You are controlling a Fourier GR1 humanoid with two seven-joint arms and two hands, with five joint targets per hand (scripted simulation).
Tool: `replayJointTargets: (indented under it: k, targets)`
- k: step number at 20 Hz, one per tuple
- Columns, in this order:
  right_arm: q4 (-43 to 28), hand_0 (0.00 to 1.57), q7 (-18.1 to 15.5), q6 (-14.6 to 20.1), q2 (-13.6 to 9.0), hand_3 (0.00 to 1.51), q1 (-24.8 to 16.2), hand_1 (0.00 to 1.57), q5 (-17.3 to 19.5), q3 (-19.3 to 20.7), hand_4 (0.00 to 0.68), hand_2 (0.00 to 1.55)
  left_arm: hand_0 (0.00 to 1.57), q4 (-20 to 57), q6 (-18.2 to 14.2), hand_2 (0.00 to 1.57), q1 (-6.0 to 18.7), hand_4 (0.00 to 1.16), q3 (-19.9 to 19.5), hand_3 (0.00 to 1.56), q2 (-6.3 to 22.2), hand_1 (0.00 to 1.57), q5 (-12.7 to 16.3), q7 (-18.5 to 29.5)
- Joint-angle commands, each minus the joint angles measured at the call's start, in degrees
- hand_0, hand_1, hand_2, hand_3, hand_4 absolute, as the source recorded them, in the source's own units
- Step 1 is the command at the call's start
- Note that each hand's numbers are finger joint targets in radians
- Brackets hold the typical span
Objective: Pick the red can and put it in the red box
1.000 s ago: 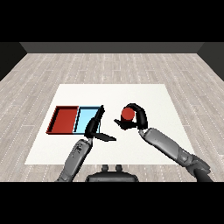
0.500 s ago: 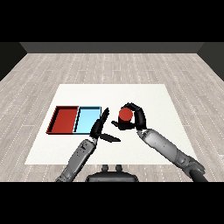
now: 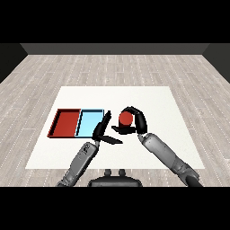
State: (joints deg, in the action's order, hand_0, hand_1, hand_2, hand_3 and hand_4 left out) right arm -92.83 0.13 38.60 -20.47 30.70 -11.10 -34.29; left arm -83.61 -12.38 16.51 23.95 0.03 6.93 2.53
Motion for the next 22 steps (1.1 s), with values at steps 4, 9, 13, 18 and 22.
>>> replayJointTargets:
  k: [4, 9, 13, 18, 22]
  targets:
    - [-0.95, 1.48, 3.71, -2.08, 7.43, 1.37, -1.02, 1.48, 8.76, 1.44, 0.551, 1.44, 0.00, 1.75, -0.28, 0.00, 2.61, 0.00, -0.64, 0.00, -0.03, 0.00, 0.53, -2.19]
    - [-3.48, 1.49, 7.16, -4.67, 10.10, 1.37, -1.53, 1.49, 11.84, 2.53, 0.559, 1.44, 0.00, 1.32, 0.02, 0.00, -3.29, 0.00, 0.96, 0.00, -0.03, 0.00, 1.13, 3.17]
    - [0.22, 1.48, 2.01, -8.90, 14.27, 1.37, -3.39, 1.48, 11.31, 6.15, 0.548, 1.44, 0.00, 2.52, 2.26, 0.00, 0.94, 0.00, -1.87, 0.00, -0.03, 0.00, 3.47, 1.22]
    - [-2.24, 1.42, 9.48, -9.67, 17.67, 1.36, -0.66, 1.42, 17.39, 5.35, 0.520, 1.41, 0.00, 5.00, 1.20, 0.00, 3.67, 0.00, -0.28, 0.00, -0.03, 0.00, 3.81, 4.23]
    - [1.47, 1.47, 4.82, -10.25, 20.34, 1.37, -0.64, 1.47, 16.27, 5.35, 0.511, 1.42, 0.00, 5.92, -1.63, 0.00, 5.57, 0.35, -1.13, 0.00, -0.01, 0.00, -0.08, 0.60]
